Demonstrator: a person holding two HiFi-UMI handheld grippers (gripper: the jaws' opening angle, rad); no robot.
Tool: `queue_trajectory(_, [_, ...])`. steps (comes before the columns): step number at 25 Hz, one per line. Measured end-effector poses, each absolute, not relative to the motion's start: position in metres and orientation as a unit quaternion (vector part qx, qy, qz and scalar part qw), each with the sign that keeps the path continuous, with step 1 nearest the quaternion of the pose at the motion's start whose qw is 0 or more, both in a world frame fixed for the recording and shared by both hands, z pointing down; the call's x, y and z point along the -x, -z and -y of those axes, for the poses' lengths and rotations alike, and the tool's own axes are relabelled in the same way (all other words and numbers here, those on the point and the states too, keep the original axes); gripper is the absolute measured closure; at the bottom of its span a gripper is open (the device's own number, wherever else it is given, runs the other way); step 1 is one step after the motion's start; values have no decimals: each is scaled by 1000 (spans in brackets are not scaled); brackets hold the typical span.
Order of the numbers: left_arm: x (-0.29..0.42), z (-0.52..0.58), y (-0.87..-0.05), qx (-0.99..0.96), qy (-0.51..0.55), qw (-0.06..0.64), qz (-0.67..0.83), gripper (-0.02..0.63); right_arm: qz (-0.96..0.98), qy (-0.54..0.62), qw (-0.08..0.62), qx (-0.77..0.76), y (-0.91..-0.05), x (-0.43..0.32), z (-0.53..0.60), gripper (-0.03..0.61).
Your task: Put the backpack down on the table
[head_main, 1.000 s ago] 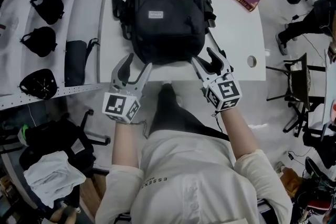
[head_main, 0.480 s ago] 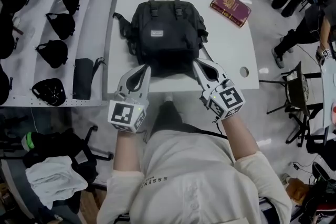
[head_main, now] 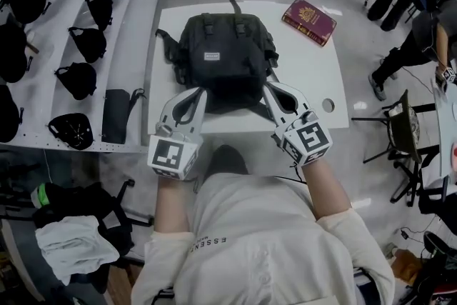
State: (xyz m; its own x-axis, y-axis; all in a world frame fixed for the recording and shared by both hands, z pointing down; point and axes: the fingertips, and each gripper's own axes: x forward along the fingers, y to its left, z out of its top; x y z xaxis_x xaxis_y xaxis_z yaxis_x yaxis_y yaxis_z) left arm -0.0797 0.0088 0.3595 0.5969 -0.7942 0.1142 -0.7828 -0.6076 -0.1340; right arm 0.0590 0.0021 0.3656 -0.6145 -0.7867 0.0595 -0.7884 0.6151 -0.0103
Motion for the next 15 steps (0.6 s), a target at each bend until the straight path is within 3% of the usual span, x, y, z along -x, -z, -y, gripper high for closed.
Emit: queue_trajectory(15, [86, 24, -352, 883, 79, 19, -462, 611, 902, -7, 33, -430, -361, -52, 31, 565])
